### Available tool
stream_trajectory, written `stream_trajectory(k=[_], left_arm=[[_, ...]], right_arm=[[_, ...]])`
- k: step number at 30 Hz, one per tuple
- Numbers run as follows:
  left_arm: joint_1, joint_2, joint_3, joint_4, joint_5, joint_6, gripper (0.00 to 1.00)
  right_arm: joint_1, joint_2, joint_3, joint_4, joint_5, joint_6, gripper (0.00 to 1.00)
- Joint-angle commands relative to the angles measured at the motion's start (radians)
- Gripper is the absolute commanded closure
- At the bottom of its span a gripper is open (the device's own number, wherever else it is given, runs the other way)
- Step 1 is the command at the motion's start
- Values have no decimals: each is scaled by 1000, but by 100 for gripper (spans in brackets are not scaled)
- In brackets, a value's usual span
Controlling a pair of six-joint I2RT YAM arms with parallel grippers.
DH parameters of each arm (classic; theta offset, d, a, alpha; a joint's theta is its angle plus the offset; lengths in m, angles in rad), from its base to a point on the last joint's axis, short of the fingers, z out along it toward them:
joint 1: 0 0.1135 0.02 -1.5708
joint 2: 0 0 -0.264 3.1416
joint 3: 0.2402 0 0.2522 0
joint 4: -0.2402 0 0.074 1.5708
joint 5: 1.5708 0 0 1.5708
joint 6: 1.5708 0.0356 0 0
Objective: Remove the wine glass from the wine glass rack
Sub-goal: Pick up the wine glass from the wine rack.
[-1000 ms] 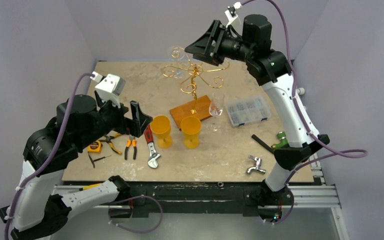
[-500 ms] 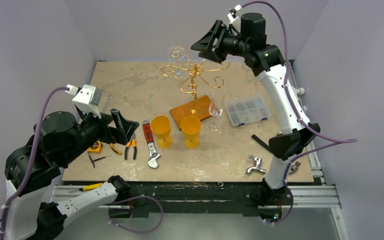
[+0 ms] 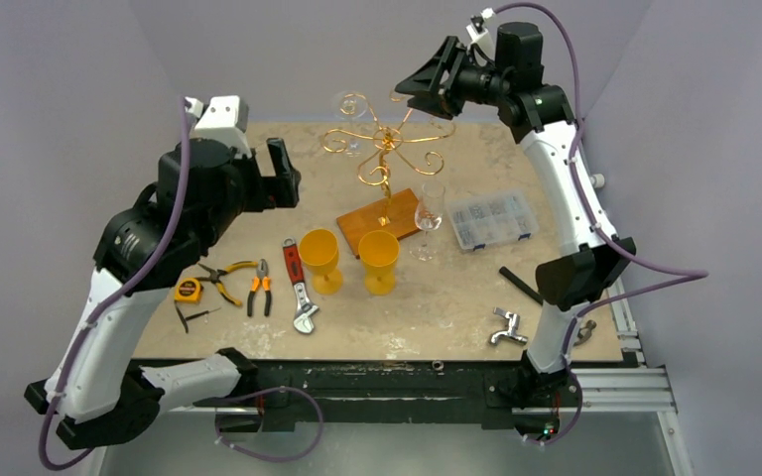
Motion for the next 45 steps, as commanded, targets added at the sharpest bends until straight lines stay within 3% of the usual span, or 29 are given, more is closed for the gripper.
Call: stream_trajectory(k=[1, 5, 12, 24, 45], left_arm=[[148, 30, 30, 110, 154, 63, 4], [225, 27, -51, 215, 246, 75, 4], [274, 32, -59, 245, 328, 70, 5], [290, -17, -194, 357, 325, 59, 6], [291, -33, -226, 386, 334, 56, 7]], right_arm=[[3, -20, -21, 103, -37, 34, 47], [3, -17, -25, 106, -14, 15, 48], [11, 39, 23, 101, 3, 26, 50], [58, 102, 77, 75, 5, 4, 52], [117, 160, 98, 108, 27, 27, 55]])
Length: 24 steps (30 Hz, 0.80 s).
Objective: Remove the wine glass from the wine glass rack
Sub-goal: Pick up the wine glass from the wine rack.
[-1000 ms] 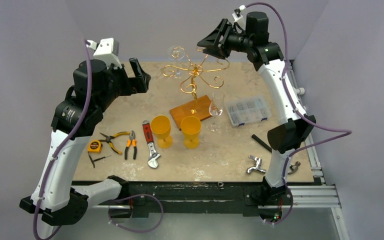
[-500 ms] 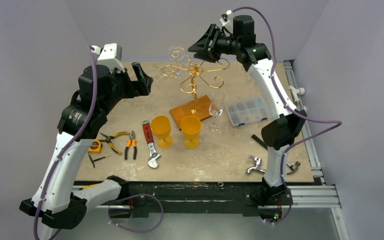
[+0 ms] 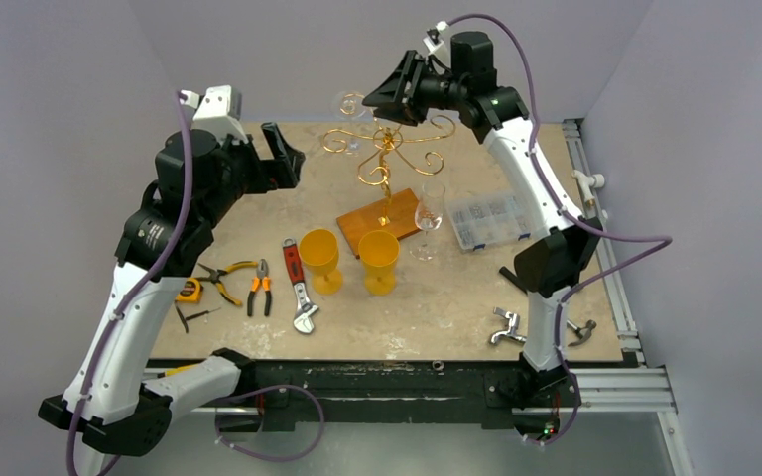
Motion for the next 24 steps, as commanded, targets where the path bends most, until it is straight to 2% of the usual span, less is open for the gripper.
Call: stream_trajectory(k=[1, 24], left_arm=[[10, -25, -7, 42, 10, 15, 7], [10, -49, -26, 40, 22, 22, 7]], right_arm=[[12, 19, 45, 45, 20, 4, 55], [38, 51, 56, 82, 70, 35, 55]])
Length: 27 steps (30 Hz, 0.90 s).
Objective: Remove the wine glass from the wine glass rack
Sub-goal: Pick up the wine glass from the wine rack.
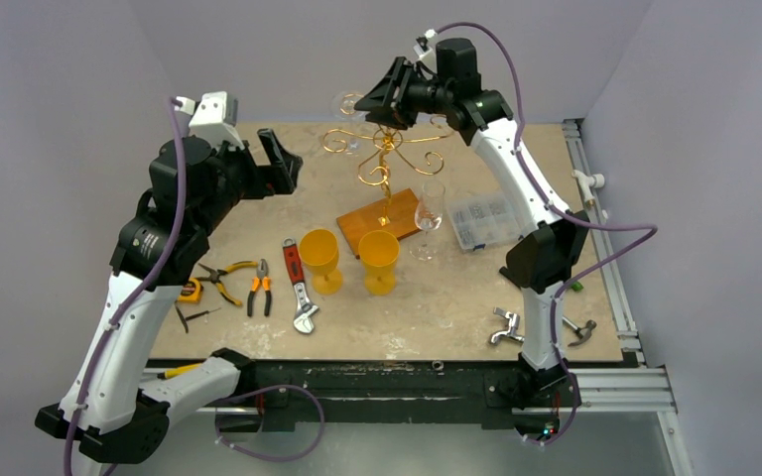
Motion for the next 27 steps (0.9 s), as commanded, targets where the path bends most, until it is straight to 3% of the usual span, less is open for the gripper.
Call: stream_trajectory(k=[1, 27], left_arm=[[9, -10, 0, 40, 14, 23, 7], [10, -27, -24, 43, 28, 33, 7]], right_arm=[[8, -11, 45, 59, 19, 21, 56], [25, 6, 55, 96, 45, 56, 65]])
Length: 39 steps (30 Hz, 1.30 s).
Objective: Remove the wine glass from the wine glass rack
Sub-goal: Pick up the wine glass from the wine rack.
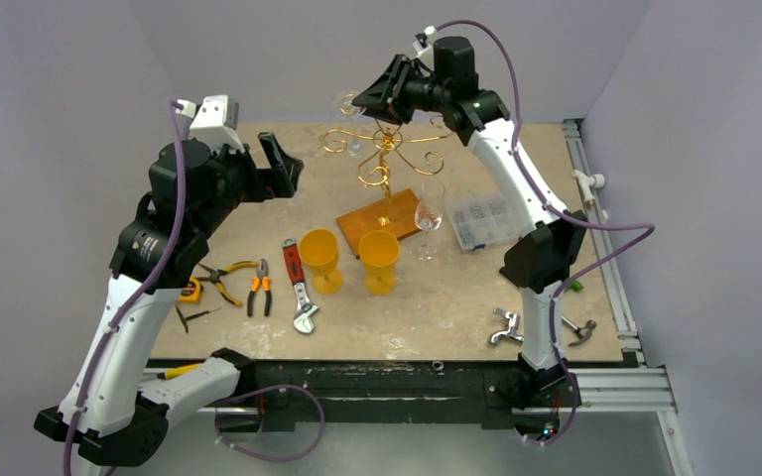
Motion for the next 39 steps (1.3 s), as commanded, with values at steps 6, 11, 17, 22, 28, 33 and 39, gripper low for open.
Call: stream_trajectory(k=[6, 11, 17, 22, 28, 33, 39], left_arm=[[9, -21, -15, 45, 17, 33, 7], [9, -27, -17, 41, 14, 39, 7], [9, -33, -20, 38, 10, 43, 7], [9, -33, -23, 39, 11, 45, 7], [9, -32, -23, 40, 10, 48, 7], [9, -31, -26, 40, 12, 48, 7], [9, -27, -26, 42, 15, 46, 7]], right_arm=[[17, -3, 38, 48, 20, 8, 68], [22, 1, 35, 45, 28, 11, 70], [24, 6, 35, 30, 39, 16, 74], [23, 8, 35, 22, 48, 21, 81], [24, 10, 28, 22, 48, 31, 94], [24, 5, 18, 32, 43, 49, 100], [23, -10, -16, 54, 31, 82, 100]])
